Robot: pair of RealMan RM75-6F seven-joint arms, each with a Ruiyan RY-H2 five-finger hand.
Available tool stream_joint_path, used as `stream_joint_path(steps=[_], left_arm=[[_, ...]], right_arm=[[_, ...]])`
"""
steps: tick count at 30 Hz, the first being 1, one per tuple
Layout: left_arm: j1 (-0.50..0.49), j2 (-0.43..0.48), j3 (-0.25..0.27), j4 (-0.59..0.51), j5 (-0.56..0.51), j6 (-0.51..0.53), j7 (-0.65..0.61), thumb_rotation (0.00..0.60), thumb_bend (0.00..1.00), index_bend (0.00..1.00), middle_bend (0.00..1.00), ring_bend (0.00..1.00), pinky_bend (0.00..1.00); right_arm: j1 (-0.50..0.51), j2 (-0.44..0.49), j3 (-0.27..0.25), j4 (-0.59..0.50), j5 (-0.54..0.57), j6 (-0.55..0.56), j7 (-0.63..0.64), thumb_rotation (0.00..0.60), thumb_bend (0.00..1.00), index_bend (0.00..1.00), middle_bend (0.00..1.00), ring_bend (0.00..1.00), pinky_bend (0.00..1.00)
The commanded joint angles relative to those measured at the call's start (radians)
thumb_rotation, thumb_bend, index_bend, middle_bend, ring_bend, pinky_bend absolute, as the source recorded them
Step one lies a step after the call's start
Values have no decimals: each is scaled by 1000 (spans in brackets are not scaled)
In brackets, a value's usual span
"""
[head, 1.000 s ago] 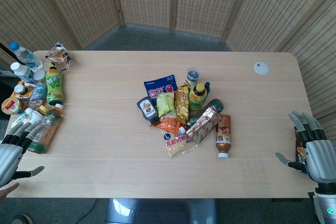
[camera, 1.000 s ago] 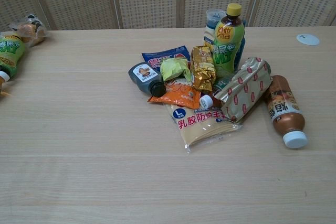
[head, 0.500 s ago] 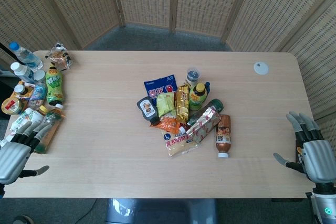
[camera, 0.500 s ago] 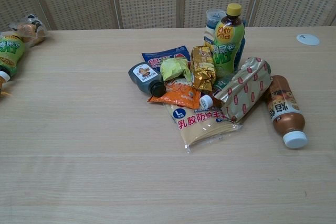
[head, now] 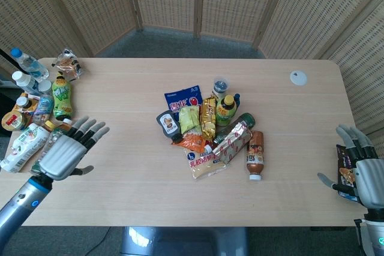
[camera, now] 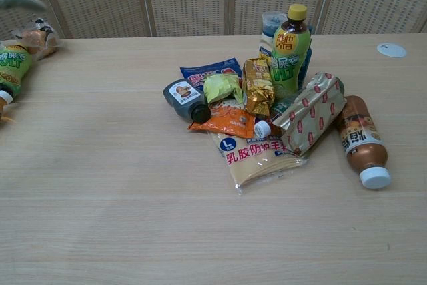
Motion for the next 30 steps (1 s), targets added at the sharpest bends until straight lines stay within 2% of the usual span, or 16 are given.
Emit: stream_joint_path(steps=[1, 12, 18, 23, 30], left_arm=[[-100, -104, -58, 68, -58, -108, 76, 600, 0, 0, 0, 0, 0], [-337, -440, -159, 306, -279, -344, 338, 600, 0, 0, 0, 0, 0], [-428, -608, -175, 482, -391, -411, 434, 600, 0, 0, 0, 0, 0], [-489, -719, -178, 641, -444, -444, 467, 600, 0, 4, 0, 0, 0], [-538, -823, -171, 799, -462, -454, 408, 600, 0, 32, 0, 0, 0]], right_arm=[[1, 1, 1, 3, 5, -5, 6, 600, 0, 0, 0, 0, 0], [14, 2, 19, 31, 67, -51, 70, 600, 0, 0, 0, 0, 0], [16, 5, 25, 52, 104, -80, 109, 600, 0, 0, 0, 0, 0], [18, 4, 35, 67, 133, -98, 133, 600, 0, 0, 0, 0, 0], [18, 4, 45, 88, 164, -116, 153, 600, 0, 0, 0, 0, 0]])
